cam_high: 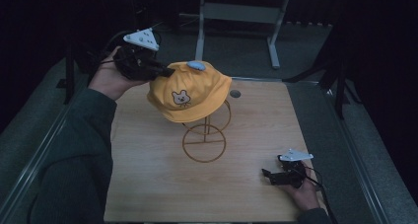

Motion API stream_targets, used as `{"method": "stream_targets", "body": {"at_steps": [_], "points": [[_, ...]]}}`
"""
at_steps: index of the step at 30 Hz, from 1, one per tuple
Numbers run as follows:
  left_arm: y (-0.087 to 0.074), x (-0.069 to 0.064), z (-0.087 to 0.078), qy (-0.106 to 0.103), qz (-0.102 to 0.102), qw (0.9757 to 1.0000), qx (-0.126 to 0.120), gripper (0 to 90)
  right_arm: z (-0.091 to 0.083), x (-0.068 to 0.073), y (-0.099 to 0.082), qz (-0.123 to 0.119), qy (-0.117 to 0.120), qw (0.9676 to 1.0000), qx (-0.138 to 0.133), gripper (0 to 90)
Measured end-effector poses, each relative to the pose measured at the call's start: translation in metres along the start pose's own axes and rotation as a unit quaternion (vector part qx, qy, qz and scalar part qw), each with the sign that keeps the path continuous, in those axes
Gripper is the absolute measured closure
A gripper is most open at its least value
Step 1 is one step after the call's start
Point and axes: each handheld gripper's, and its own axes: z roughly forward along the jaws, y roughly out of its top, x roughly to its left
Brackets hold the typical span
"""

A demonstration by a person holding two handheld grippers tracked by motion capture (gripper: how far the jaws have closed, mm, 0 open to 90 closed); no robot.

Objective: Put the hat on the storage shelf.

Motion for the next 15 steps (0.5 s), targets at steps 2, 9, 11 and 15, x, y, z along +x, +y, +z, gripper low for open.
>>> {"method": "stream_targets", "body": {"at_steps": [2, 9, 11, 15], "points": [[0.002, -0.001, 0.003, -0.003, 0.002, 1.0, 0.0, 83.7, 0.0, 0.0, 0.0, 0.0, 0.0, 1.0, 0.0, 11.2], [0.009, -0.006, 0.016, -0.015, 0.007, 0.9999, 0.001, 83.7, 0.0, 0.0, 0.0, 0.0, 0.0, 1.0, 0.0, 11.2], [0.01, -0.008, 0.019, -0.019, 0.009, 0.9998, 0.001, 83.7, 0.0, 0.0, 0.0, 0.0, 0.0, 1.0, 0.0, 11.2], [0.013, -0.011, 0.029, -0.029, 0.013, 0.9995, 0.005, 83.7, 0.0, 0.0, 0.0, 0.0, 0.0, 1.0, 0.0, 11.2]]}}
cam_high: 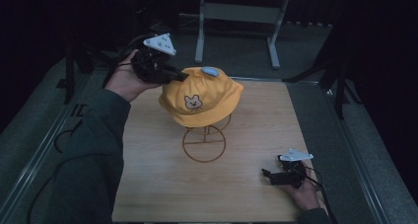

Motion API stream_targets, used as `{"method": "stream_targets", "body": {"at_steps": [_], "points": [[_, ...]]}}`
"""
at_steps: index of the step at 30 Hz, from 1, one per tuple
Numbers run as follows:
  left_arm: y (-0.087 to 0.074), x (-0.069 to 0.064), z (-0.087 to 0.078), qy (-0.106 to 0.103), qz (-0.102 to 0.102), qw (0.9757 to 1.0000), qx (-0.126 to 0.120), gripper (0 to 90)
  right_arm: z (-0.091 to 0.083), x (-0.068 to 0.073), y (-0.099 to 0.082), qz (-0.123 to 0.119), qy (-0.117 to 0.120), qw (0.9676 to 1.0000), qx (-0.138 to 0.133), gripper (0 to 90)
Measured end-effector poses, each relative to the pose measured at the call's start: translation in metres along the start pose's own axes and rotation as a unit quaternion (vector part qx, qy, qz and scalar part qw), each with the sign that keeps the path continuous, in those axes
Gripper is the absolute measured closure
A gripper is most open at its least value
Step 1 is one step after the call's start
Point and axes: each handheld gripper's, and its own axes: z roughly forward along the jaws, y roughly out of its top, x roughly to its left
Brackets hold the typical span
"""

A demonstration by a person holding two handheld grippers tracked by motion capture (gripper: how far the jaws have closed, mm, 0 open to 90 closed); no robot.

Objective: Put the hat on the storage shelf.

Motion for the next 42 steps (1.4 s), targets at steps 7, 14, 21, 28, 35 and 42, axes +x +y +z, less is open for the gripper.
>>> {"method": "stream_targets", "body": {"at_steps": [7, 14, 21, 28, 35, 42], "points": [[0.006, -0.003, 0.017, -0.009, 0.005, 0.9998, 0.015, 83.0, 0.0, 0.0, 0.0, 0.001, 0.0, 1.0, 0.0, 11.2], [0.007, -0.004, 0.03, -0.011, 0.006, 0.9995, 0.03, 80.3, 0.0, 0.0, 0.0, -0.001, 0.0, 1.0, -0.001, 11.2], [0.007, -0.004, 0.048, -0.013, 0.001, 0.9993, 0.036, 76.6, 0.0, 0.0, 0.0, 0.0, 0.0, 1.0, -0.001, 11.2], [0.007, -0.005, 0.048, -0.013, -0.005, 0.9994, 0.033, 62.6, 0.0, 0.0, 0.0, 0.0, 0.0, 1.0, -0.001, 11.2], [0.008, -0.009, 0.047, -0.006, 0.007, 0.9997, 0.023, 78.6, 0.0, 0.0, 0.0, 0.0, 0.0, 1.0, -0.001, 11.2], [0.011, -0.015, 0.058, -0.015, 0.012, 0.9997, 0.018, 81.2, 0.0, 0.0, 0.0, 0.0, 0.0, 1.0, -0.001, 11.2]]}}
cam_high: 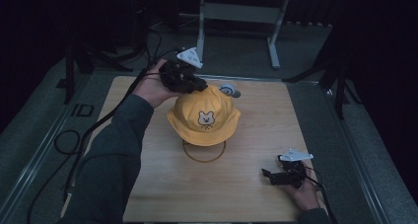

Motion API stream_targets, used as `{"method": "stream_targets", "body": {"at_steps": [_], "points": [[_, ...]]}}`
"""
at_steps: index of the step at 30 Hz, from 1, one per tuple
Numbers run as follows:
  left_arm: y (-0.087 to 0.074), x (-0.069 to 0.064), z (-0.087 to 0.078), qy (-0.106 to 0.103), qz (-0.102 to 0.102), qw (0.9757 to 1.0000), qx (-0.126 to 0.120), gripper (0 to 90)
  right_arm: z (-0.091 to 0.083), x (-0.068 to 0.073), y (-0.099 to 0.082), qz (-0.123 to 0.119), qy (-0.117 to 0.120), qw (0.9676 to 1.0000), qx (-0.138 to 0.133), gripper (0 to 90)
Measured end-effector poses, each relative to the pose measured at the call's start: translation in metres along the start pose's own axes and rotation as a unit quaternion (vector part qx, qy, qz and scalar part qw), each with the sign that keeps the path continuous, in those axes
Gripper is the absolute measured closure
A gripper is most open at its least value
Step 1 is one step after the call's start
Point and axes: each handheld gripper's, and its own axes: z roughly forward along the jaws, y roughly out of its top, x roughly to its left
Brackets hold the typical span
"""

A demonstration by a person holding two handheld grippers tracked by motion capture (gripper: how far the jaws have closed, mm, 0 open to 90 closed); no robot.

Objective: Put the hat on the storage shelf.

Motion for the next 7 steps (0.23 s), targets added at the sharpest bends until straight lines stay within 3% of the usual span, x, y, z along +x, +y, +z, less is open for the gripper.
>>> {"method": "stream_targets", "body": {"at_steps": [7], "points": [[0.0, 0.005, -0.015, 0.016, -0.016, 0.9995, -0.023, 66.6, 0.0, 0.0, 0.0, 0.0, 0.0, 1.0, 0.0, 11.2]]}}
